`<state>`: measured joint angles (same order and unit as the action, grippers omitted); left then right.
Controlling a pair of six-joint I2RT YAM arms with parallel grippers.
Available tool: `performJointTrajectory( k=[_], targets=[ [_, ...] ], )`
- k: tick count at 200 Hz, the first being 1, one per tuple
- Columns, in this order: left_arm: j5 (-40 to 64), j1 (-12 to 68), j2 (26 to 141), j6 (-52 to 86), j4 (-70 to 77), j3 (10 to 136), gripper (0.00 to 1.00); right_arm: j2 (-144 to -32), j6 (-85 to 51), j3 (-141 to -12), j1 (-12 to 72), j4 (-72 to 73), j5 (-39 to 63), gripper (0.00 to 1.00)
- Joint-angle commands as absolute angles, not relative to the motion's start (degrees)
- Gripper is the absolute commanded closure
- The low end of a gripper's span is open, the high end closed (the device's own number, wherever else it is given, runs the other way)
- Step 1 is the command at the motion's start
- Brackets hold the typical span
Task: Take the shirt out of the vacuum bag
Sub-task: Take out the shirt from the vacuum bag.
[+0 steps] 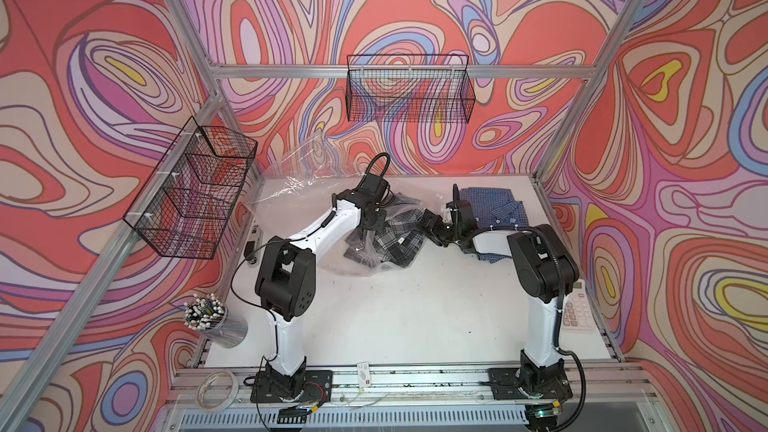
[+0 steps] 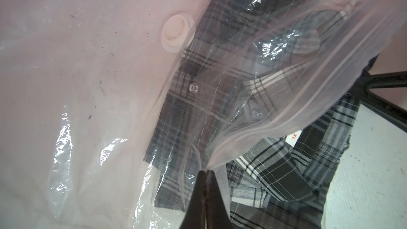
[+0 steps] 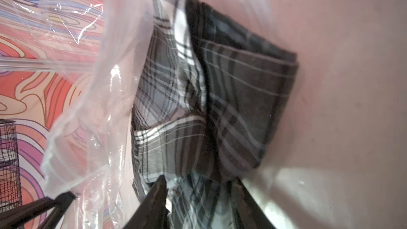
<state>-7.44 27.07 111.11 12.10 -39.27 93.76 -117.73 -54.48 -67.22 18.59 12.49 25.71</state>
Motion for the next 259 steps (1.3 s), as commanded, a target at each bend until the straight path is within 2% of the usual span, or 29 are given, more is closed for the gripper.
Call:
performJointTrajectory(
  k=[1, 22, 37, 56, 89, 151, 176, 190, 204, 225, 241, 259],
  targets=[
    [-6.9, 27.2, 111.5, 12.7, -38.2, 93.9, 1.00, -120.2, -57.0, -68.9, 19.4, 11.3, 23.6, 0.49],
    [-7.1, 27.2, 111.4, 12.4, -38.1, 93.7, 1.00, -121.8, -58.5, -69.6, 20.0, 12.5, 22.9, 0.51],
    [-7.3, 27.2, 111.3, 12.3, -38.1, 93.8, 1.00, -122.9, -58.9, -70.5, 20.4, 12.7, 22.0, 0.58],
    [-7.5, 27.2, 111.1, 12.2, -38.1, 93.6, 1.00, -123.8, -59.4, -71.1, 20.5, 12.7, 21.2, 0.70],
    [-8.2, 27.2, 110.7, 12.1, -37.7, 92.8, 1.00, -122.0, -56.8, -72.9, 20.5, 8.4, 20.6, 1.00],
    [-8.2, 27.1, 111.5, 12.0, -37.0, 92.7, 1.00, -114.3, -44.6, -81.2, 20.3, -14.2, 17.1, 1.00],
    [-7.8, 27.1, 111.9, 12.1, -37.1, 92.8, 1.00, -113.3, -43.3, -78.7, 19.7, -14.9, 16.8, 1.00],
    [-7.5, 27.0, 112.0, 12.2, -37.2, 93.1, 1.00, -113.5, -45.3, -75.4, 19.3, -9.9, 18.9, 0.90],
    [-7.4, 27.1, 112.1, 12.2, -37.5, 93.6, 1.00, -114.3, -47.6, -72.4, 19.3, -4.3, 20.6, 0.72],
    [-8.1, 27.0, 111.7, 11.7, -38.2, 94.0, 1.00, -115.5, -51.1, -69.1, 19.3, 3.6, 24.3, 0.55],
    [-8.7, 27.0, 111.4, 11.3, -38.4, 93.9, 1.00, -116.4, -53.6, -66.3, 19.3, 9.5, 25.9, 0.50],
    [-8.6, 27.0, 111.4, 11.4, -38.6, 93.9, 1.00, -116.7, -54.5, -64.8, 19.3, 12.9, 25.9, 0.49]
  ],
)
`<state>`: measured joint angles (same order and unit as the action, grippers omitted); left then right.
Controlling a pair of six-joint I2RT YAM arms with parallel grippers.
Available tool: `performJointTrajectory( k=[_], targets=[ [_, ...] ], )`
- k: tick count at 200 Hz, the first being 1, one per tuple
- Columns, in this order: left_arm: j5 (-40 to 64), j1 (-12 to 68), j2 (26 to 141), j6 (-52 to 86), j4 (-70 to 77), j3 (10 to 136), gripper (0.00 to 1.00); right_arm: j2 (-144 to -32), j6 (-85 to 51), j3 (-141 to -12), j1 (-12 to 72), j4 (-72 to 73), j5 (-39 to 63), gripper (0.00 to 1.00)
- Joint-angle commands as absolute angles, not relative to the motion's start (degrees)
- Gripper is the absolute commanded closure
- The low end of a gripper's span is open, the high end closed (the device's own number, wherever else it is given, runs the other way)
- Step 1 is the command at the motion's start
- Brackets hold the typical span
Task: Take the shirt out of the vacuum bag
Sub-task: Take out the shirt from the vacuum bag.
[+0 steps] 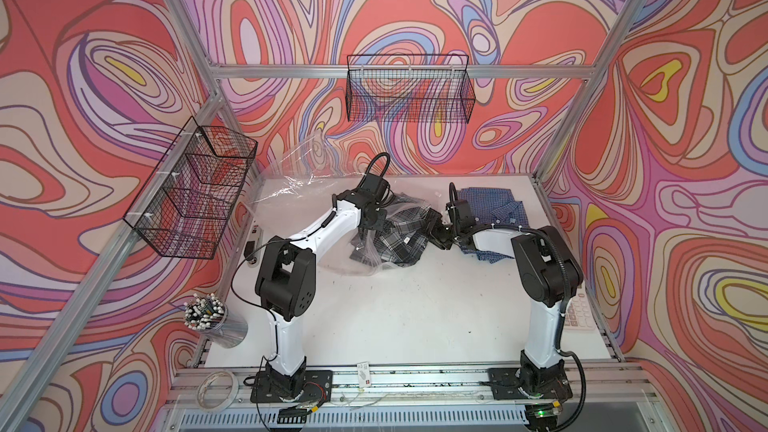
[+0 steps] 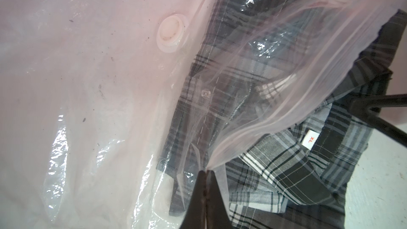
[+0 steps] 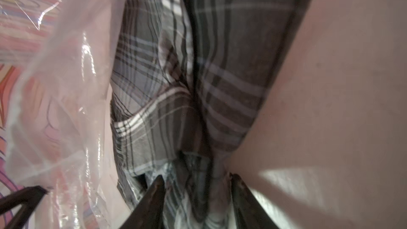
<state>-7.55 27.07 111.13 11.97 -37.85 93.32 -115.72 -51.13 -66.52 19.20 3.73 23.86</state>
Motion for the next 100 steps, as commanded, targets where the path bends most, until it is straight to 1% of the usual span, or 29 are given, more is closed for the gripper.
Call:
performJointTrajectory(
  k=[1, 15, 31, 44, 71, 100],
  targets=[
    [-8.6, 27.0, 111.4, 11.5, -38.6, 93.9, 1.00, -116.7, -54.5, -64.7, 19.3, 13.1, 25.9, 0.49],
    [-8.2, 27.0, 111.4, 11.8, -38.5, 94.0, 1.00, -116.9, -55.0, -63.7, 19.3, 15.1, 25.6, 0.49],
    [-7.9, 27.0, 111.6, 11.9, -38.6, 94.1, 1.00, -117.2, -56.1, -63.0, 19.3, 17.5, 25.3, 0.54],
    [-7.9, 27.0, 111.6, 11.9, -38.7, 94.4, 1.00, -117.4, -56.6, -63.2, 19.3, 18.2, 25.1, 0.61],
    [-8.4, 27.0, 111.5, 12.0, -38.4, 93.7, 1.00, -116.8, -56.4, -64.0, 19.3, 17.1, 24.3, 0.83],
    [-8.5, 27.0, 111.7, 12.2, -37.7, 92.8, 1.00, -114.4, -52.4, -67.1, 19.3, 8.4, 22.8, 1.00]
  ],
)
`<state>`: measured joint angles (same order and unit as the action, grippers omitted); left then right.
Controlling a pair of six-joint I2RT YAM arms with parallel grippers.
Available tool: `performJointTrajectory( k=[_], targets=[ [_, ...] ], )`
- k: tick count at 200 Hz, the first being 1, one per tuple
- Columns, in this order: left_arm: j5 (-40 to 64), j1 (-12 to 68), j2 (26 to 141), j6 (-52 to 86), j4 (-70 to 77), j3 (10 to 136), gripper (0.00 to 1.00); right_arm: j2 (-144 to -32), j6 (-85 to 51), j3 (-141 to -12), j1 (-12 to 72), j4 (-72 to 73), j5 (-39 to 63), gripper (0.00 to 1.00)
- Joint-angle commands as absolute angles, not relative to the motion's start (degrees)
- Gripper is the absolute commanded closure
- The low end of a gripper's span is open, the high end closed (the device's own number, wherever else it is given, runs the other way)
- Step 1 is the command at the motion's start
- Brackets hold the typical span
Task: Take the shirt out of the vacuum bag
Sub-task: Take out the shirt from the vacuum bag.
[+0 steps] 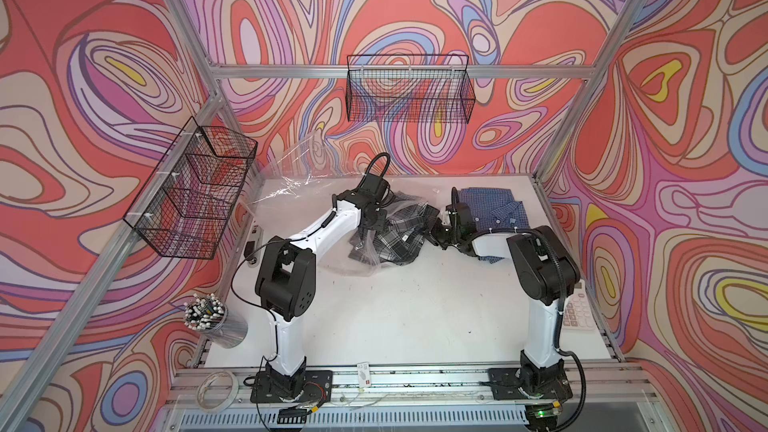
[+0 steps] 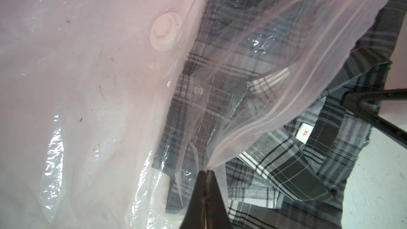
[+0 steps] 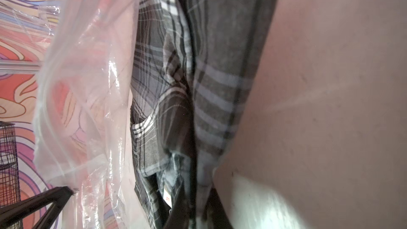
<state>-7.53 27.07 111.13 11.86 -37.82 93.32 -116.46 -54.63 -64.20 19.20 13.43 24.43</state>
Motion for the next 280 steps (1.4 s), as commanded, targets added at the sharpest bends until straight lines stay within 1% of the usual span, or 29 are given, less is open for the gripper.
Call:
performJointTrajectory(
  k=[1, 42, 76, 104, 110, 118, 132, 141, 186, 215, 238, 260, 280],
  targets=[
    [-8.5, 27.1, 111.8, 12.1, -37.8, 92.7, 1.00, -114.3, -52.2, -67.2, 19.3, 8.0, 22.7, 1.00],
    [-8.5, 26.7, 112.4, 12.0, -37.2, 92.5, 1.00, -109.0, -42.3, -72.0, 18.8, -9.9, 19.1, 1.00],
    [-8.5, 26.5, 112.9, 11.9, -37.3, 92.8, 1.00, -105.8, -40.7, -68.9, 16.2, -13.5, 18.8, 1.00],
    [-8.6, 26.5, 112.9, 11.6, -37.3, 92.9, 1.00, -105.8, -38.6, -68.1, 13.8, -16.8, 19.3, 1.00],
    [-8.6, 26.4, 112.9, 11.6, -37.4, 92.9, 1.00, -106.0, -38.1, -68.4, 13.5, -17.5, 19.4, 0.96],
    [-8.4, 26.4, 113.2, 11.7, -37.4, 92.9, 1.00, -106.2, -37.9, -68.5, 13.3, -17.6, 19.7, 0.87],
    [-8.0, 26.5, 113.4, 11.8, -37.5, 93.4, 1.00, -107.0, -37.9, -69.7, 13.2, -17.2, 20.4, 0.75],
    [-7.8, 26.5, 113.6, 11.9, -37.6, 93.7, 1.00, -107.6, -38.3, -70.4, 13.2, -16.5, 20.8, 0.71],
    [-8.2, 26.5, 113.5, 11.6, -38.1, 94.3, 1.00, -110.7, -39.9, -71.7, 13.4, -12.8, 21.9, 0.70],
    [-8.6, 26.5, 112.9, 11.6, -38.2, 93.8, 1.00, -111.8, -39.1, -70.1, 13.3, -12.9, 20.4, 0.60],
    [-8.5, 26.5, 112.8, 11.7, -38.2, 93.4, 1.00, -111.9, -39.3, -68.8, 13.3, -11.9, 20.6, 0.54],
    [-8.2, 26.4, 112.9, 11.9, -38.3, 93.5, 1.00, -111.9, -39.6, -68.2, 13.3, -11.1, 20.9, 0.51],
    [-8.2, 26.5, 112.8, 11.9, -38.2, 93.5, 1.00, -112.1, -40.0, -68.1, 13.3, -10.0, 21.2, 0.50]
  ],
)
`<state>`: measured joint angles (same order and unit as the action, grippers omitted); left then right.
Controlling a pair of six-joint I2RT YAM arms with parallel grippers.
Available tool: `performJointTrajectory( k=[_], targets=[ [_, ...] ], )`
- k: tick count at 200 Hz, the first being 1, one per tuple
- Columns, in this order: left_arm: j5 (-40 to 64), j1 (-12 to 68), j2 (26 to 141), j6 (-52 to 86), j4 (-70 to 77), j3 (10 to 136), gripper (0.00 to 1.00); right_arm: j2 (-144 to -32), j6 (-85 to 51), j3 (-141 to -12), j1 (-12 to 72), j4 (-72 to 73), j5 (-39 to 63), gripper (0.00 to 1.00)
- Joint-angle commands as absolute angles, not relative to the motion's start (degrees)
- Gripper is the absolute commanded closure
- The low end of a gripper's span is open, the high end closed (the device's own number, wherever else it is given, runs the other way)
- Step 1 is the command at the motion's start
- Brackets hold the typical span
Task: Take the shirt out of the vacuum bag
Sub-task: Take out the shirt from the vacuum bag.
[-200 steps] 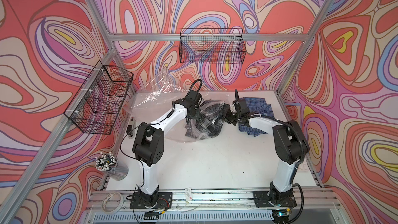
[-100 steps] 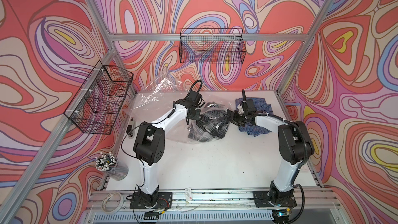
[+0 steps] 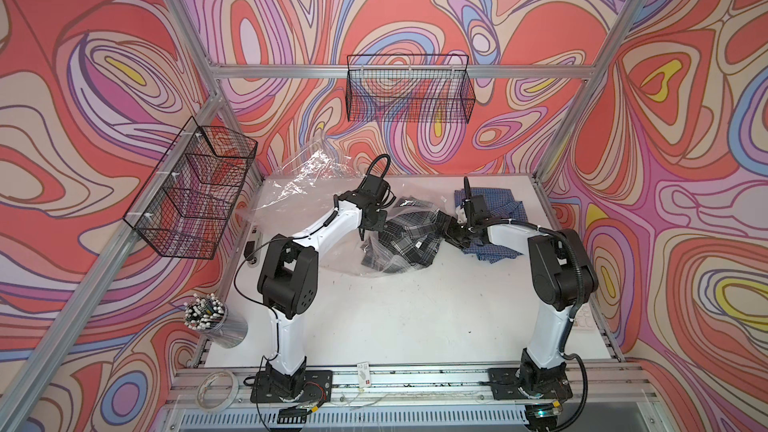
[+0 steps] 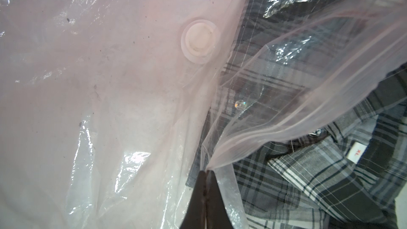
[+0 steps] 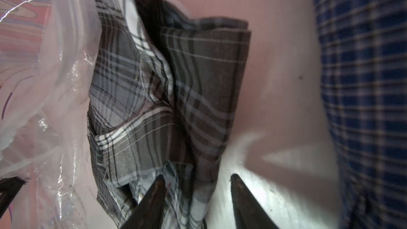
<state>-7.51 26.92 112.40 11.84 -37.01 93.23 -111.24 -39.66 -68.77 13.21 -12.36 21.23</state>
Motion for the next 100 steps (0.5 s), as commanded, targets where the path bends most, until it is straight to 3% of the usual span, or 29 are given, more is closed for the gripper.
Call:
performJointTrajectory(
  k=[1, 64, 100],
  targets=[
    [-8.2, 26.5, 112.8, 11.9, -38.2, 93.5, 1.00, -112.1, -40.1, -68.1, 13.3, -9.9, 21.2, 0.50],
    [-8.2, 26.5, 112.9, 12.0, -38.4, 93.5, 1.00, -114.6, -42.9, -68.9, 14.1, -5.7, 21.9, 0.73],
    [-8.6, 26.5, 112.7, 11.7, -38.3, 93.2, 1.00, -113.9, -43.1, -69.1, 14.1, -5.6, 21.2, 0.95]
  ],
)
